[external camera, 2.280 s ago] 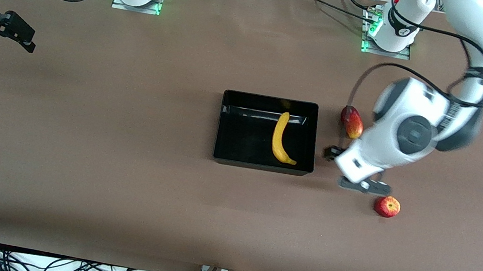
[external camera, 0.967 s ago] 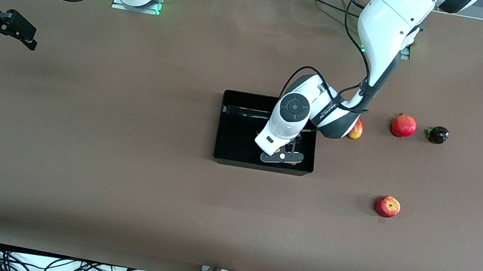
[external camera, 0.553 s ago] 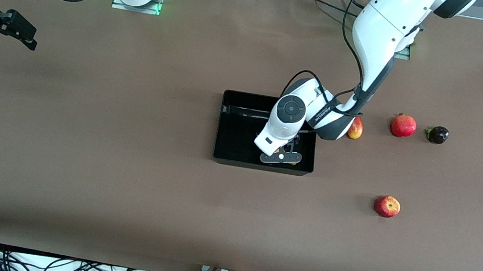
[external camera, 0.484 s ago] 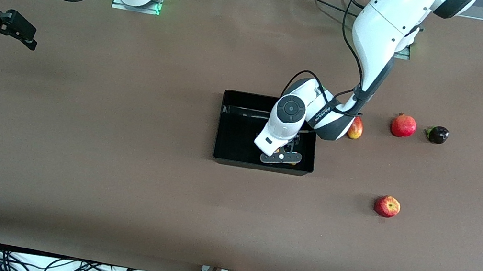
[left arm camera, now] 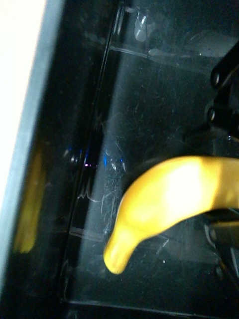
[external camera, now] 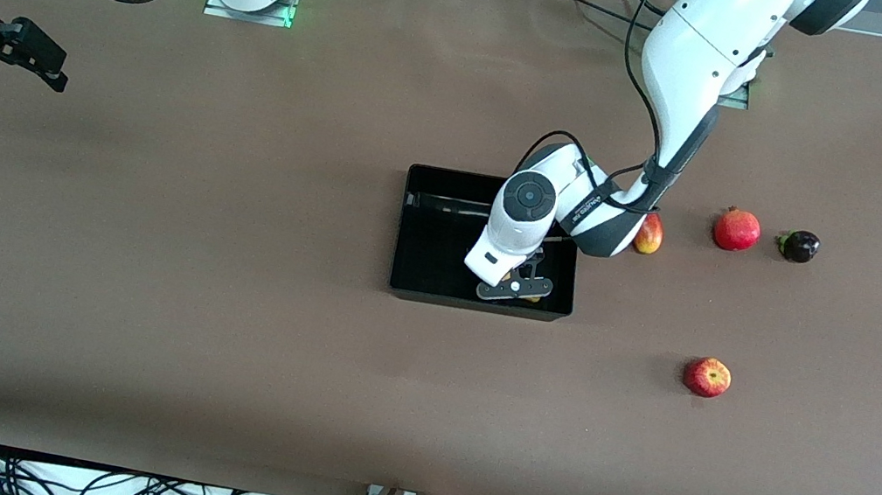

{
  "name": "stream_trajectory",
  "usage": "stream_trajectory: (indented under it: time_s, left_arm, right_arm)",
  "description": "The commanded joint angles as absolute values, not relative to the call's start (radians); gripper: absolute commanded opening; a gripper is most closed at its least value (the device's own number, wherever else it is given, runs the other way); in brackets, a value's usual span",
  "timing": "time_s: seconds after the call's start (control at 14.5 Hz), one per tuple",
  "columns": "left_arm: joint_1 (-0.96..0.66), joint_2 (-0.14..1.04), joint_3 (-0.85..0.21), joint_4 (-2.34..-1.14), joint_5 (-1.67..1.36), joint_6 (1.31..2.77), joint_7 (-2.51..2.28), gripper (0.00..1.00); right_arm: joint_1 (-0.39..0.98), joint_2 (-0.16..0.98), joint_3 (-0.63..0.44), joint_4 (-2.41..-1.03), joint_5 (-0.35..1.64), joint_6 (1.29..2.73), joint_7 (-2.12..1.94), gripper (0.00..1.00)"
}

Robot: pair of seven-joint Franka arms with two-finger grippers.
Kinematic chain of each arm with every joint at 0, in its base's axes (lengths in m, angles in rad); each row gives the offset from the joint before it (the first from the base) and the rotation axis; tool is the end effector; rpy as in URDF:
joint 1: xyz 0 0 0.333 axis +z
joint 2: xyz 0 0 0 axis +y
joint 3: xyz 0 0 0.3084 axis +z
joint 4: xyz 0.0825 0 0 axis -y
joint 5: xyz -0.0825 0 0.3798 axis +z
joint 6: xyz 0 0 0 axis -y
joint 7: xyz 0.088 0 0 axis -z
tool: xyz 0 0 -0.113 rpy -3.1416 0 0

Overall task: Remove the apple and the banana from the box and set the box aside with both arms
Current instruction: 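Lower the left gripper onto the yellow banana and grasp it, then carry the yellow banana out of the tray beside the red apple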

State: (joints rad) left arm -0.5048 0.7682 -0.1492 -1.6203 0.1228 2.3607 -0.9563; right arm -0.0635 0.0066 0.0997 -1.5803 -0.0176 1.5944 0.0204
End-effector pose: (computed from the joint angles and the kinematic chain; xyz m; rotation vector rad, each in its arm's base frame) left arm 0.5472 -0.4031 0.1659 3.1157 0.3988 -0.0394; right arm 0.5542 0.0179 0.6049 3.1247 0.0252 0.0125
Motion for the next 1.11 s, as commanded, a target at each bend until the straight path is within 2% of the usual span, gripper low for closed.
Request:
stream_trajectory:
  time_s: [0.0,0.41,0.55,0.83,1.04]
  left_arm:
    - [-0.509,0.759,-0.147,-1.629,0.152,2.356,-0.983,0.00]
    - [-0.463,0.602,-0.187,-1.608,0.108,2.097,-0.960,0.00]
    - [-0.436,0.572,-0.186,-1.550,0.049,1.976,-0.872,0.00]
    - [-0.284,0.522,-0.189,-1.427,0.002,1.679,-0.631,0.00]
    - [-0.094,0.477,-0.195,-1.425,0.014,1.596,-0.326,0.00]
  right_arm:
    - [-0.071,0.014,0.103,-1.560,-0.018,1.575,0.012,1.00]
    - [-0.072,0.014,0.103,-1.560,-0.018,1.577,0.012,1.00]
    - [-0.072,0.014,0.103,-1.560,-0.018,1.575,0.012,1.00]
    - [-0.071,0.012,0.103,-1.560,-0.018,1.575,0.012,1.00]
    - [-0.071,0.014,0.103,-1.560,-0.018,1.574,0.014,1.00]
